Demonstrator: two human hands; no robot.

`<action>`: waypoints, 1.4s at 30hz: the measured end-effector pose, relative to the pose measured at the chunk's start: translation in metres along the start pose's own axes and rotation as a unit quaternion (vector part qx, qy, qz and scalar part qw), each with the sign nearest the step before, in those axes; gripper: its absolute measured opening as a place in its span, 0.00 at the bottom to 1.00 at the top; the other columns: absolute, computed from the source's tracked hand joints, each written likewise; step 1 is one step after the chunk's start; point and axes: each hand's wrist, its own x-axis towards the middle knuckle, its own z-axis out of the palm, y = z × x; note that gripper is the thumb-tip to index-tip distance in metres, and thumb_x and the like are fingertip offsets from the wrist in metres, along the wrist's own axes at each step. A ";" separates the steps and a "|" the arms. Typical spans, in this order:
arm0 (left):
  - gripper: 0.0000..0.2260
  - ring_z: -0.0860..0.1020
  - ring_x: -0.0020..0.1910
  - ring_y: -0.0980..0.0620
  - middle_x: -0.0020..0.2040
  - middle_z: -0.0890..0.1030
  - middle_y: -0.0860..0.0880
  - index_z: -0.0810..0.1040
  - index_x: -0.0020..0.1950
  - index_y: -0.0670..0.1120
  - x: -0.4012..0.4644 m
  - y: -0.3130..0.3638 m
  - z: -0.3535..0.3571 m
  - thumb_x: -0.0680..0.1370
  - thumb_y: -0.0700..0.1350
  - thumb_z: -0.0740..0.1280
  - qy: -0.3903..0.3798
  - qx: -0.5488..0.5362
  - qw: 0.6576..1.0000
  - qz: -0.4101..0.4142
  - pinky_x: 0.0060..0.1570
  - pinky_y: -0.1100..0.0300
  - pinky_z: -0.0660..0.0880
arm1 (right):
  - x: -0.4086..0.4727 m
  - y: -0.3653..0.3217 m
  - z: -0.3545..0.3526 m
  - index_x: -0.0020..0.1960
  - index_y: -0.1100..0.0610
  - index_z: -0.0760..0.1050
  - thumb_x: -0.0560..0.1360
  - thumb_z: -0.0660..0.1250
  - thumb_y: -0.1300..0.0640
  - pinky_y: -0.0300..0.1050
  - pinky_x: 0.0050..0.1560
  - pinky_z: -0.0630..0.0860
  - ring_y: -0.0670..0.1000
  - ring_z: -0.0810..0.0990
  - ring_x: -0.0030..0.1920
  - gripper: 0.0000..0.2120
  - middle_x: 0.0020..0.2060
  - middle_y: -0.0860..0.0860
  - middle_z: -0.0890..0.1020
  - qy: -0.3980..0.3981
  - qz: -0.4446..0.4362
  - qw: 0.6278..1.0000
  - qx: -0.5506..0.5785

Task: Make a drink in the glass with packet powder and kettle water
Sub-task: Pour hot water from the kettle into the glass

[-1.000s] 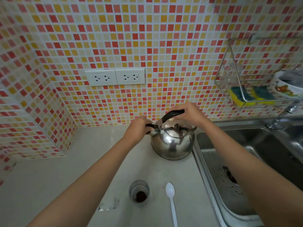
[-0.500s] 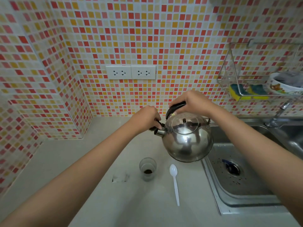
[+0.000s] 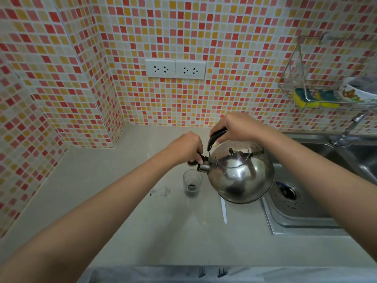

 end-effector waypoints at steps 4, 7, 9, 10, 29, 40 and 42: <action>0.16 0.81 0.48 0.45 0.50 0.84 0.45 0.85 0.54 0.42 -0.002 -0.001 0.005 0.69 0.47 0.77 -0.016 0.000 1.000 -0.010 0.49 0.51 0.80 | 0.002 -0.007 0.004 0.56 0.48 0.82 0.70 0.74 0.50 0.51 0.50 0.80 0.48 0.82 0.47 0.15 0.48 0.45 0.86 -0.014 -0.003 1.000 -0.016; 0.16 0.81 0.49 0.45 0.50 0.84 0.45 0.85 0.54 0.42 -0.003 -0.001 0.008 0.69 0.47 0.77 -0.024 0.000 1.000 -0.018 0.48 0.52 0.80 | 0.004 -0.009 0.007 0.55 0.48 0.82 0.70 0.74 0.50 0.52 0.48 0.80 0.48 0.82 0.46 0.14 0.47 0.46 0.86 -0.017 0.000 1.000 -0.019; 0.16 0.81 0.49 0.44 0.50 0.84 0.44 0.85 0.54 0.42 -0.003 -0.002 0.010 0.70 0.47 0.77 -0.027 -0.001 0.999 -0.019 0.48 0.53 0.79 | 0.006 -0.011 0.008 0.55 0.48 0.82 0.70 0.74 0.50 0.52 0.47 0.80 0.48 0.82 0.45 0.14 0.46 0.46 0.86 -0.022 -0.002 0.999 -0.023; 0.16 0.81 0.49 0.44 0.50 0.84 0.44 0.85 0.54 0.42 -0.003 -0.002 0.011 0.70 0.47 0.77 -0.028 -0.001 0.999 -0.020 0.47 0.53 0.79 | 0.006 -0.011 0.009 0.54 0.48 0.83 0.70 0.74 0.50 0.52 0.47 0.80 0.48 0.82 0.44 0.13 0.46 0.45 0.86 -0.025 -0.003 0.999 -0.025; 0.16 0.81 0.51 0.44 0.53 0.84 0.44 0.84 0.57 0.42 -0.005 0.000 0.018 0.71 0.46 0.75 -0.052 -0.002 0.998 -0.039 0.44 0.57 0.75 | 0.020 -0.014 0.019 0.52 0.48 0.83 0.68 0.74 0.47 0.50 0.46 0.79 0.49 0.81 0.45 0.13 0.46 0.45 0.86 -0.063 0.011 0.997 -0.036; 0.16 0.81 0.50 0.46 0.53 0.84 0.45 0.84 0.56 0.42 -0.005 -0.004 0.022 0.70 0.45 0.76 -0.043 -0.019 0.998 -0.049 0.45 0.57 0.77 | 0.023 -0.018 0.020 0.52 0.49 0.83 0.69 0.74 0.48 0.51 0.47 0.80 0.50 0.81 0.45 0.12 0.45 0.46 0.85 -0.078 0.002 0.996 -0.047; 0.16 0.81 0.50 0.46 0.52 0.84 0.45 0.84 0.56 0.42 -0.005 -0.005 0.022 0.70 0.45 0.77 -0.041 -0.027 0.997 -0.052 0.45 0.57 0.76 | 0.025 -0.018 0.019 0.52 0.49 0.83 0.69 0.74 0.49 0.51 0.46 0.78 0.50 0.81 0.45 0.12 0.45 0.46 0.86 -0.081 0.000 0.996 -0.045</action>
